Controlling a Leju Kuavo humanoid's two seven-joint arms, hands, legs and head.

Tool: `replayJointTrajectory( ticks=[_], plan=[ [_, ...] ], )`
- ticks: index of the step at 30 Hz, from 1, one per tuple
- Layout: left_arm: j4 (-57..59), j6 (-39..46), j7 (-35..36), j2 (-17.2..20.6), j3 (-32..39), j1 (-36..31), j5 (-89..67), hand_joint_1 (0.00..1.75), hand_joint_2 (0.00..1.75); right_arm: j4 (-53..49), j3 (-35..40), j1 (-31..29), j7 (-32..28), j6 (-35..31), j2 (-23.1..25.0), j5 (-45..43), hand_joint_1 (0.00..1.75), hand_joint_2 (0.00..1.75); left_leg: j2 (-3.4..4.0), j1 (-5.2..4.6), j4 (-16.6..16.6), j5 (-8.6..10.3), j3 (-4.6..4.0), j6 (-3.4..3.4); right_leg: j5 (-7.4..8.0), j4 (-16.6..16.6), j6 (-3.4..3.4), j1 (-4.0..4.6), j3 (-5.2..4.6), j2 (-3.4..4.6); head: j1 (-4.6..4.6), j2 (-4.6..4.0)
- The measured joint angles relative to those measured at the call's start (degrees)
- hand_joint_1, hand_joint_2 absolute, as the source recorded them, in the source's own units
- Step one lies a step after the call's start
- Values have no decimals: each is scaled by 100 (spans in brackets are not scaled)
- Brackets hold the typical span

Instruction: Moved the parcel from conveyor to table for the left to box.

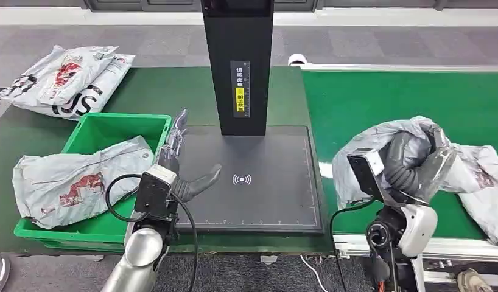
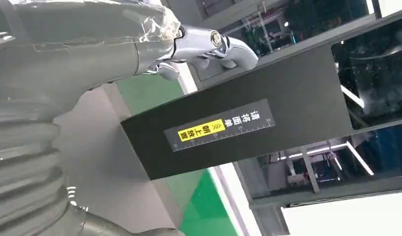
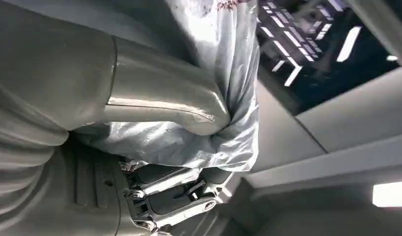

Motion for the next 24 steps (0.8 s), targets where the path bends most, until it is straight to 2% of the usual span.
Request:
replayJointTrajectory(
  ticks=[5,9,15,19,24],
  plan=[
    [98,48,-66,0,0,-103,72,0,175,-76,372,-166,16,11,20,-210,175,175,1,0,0,2,-2,-2,3,2,0,1,0,1,2,0],
    [175,219,-114,0,0,-256,153,0,175,258,1157,-527,227,118,17,-317,175,175,2,2,0,5,3,-6,3,3,0,4,0,6,0,0],
    [240,245,-122,9,0,-296,188,0,175,538,1727,-715,306,83,-7,-400,175,175,-12,5,0,6,-3,-6,2,4,0,4,0,-3,0,0],
    [243,367,-201,20,0,-298,262,0,175,862,2014,-952,278,484,-31,-644,175,175,-9,4,0,4,-7,-5,2,3,0,3,-2,-1,0,0],
    [243,494,-275,42,0,-305,418,0,175,1953,2525,-1518,135,975,90,-1220,175,175,-7,5,0,10,-5,-7,3,4,0,5,-3,-1,0,-2]
  ],
)
